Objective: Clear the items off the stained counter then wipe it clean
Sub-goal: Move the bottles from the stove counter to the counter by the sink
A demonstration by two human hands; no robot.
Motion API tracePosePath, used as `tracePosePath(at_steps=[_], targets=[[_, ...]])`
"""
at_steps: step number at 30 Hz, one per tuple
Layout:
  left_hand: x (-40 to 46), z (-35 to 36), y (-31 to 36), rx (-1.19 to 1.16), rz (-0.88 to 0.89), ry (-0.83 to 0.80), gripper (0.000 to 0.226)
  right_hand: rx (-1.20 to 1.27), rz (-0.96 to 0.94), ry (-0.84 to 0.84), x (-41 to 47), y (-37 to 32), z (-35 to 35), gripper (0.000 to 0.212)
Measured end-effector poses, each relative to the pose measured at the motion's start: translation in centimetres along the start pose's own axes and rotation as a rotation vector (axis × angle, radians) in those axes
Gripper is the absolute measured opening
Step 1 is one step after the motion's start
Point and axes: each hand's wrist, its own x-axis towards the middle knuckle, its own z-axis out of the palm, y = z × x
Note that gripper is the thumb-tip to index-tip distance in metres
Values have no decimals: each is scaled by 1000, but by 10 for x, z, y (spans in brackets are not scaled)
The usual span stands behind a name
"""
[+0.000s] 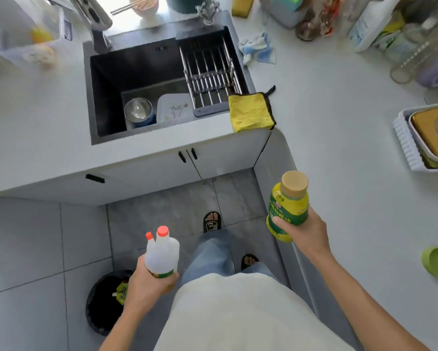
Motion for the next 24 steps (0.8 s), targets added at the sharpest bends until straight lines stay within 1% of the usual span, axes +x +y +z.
tracePosePath(at_steps=[4, 7, 10, 13, 14, 18, 20, 24], targets=[[51, -28, 63, 56, 55, -28, 57, 38, 71, 48, 17, -26, 13, 39], [81, -39, 124, 101, 169, -92, 59, 109, 145, 95, 18, -31, 16, 37], [103, -41, 189, 142, 286, -142, 65, 178, 224, 168, 13, -33, 11, 41], [119, -34, 251, 181, 419, -210, 81, 210, 315, 235, 11, -33, 3, 44], [124, -30, 271, 190, 467, -231, 83, 218, 332, 256, 12, -33, 0, 44], [140, -6, 343, 214, 610, -266, 79, 261, 373, 325, 26, -38, -20, 44], [144, 6, 373, 215, 661, -280, 82, 294, 383, 345, 39, -43, -31, 44], [148, 26, 413, 222, 692, -289, 84, 363, 365, 371, 75, -62, -59, 49]])
